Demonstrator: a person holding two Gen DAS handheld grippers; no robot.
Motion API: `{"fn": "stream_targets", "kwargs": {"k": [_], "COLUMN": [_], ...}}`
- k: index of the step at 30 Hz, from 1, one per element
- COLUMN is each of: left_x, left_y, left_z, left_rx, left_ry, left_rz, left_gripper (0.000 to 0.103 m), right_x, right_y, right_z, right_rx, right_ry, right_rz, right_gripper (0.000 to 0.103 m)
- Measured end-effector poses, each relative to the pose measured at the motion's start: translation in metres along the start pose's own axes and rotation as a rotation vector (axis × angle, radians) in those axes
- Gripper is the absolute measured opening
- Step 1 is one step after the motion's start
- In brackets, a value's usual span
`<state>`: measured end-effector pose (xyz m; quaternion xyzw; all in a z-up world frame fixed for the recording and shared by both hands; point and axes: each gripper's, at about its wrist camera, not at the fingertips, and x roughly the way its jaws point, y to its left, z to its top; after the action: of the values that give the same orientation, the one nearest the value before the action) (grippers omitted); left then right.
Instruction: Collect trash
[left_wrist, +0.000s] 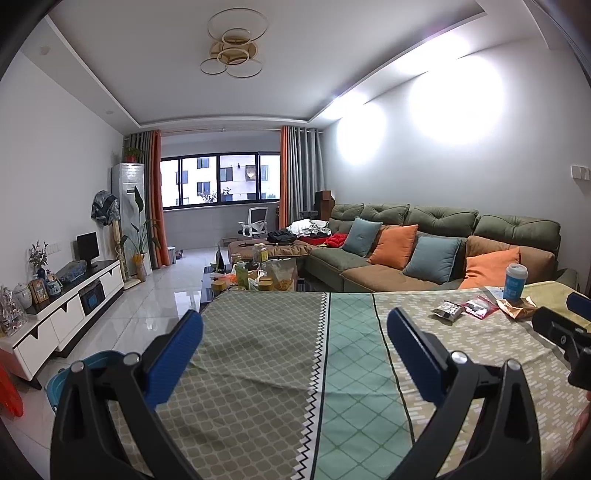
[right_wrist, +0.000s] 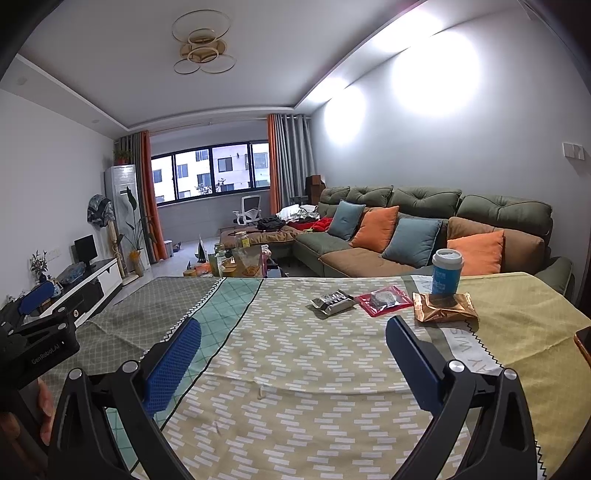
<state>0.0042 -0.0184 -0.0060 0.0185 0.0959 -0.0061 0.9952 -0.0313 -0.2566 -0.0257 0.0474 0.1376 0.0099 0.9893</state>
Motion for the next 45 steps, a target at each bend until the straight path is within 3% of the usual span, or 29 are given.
{"fn": "stream_targets", "kwargs": {"k": [45], "left_x": [0.003], "left_y": [-0.0006], "left_z": [-0.0035], "left_rx": [-0.005], "left_ry": [-0.003], "left_rz": [0.006], "left_gripper": [0.1], "right_x": [-0.0026], "right_y": [0.0002], "right_z": [0.0006], "right_rx": [-0.002], "right_ry": [0.0], "right_rz": [-0.004], "right_gripper": [0.1]}}
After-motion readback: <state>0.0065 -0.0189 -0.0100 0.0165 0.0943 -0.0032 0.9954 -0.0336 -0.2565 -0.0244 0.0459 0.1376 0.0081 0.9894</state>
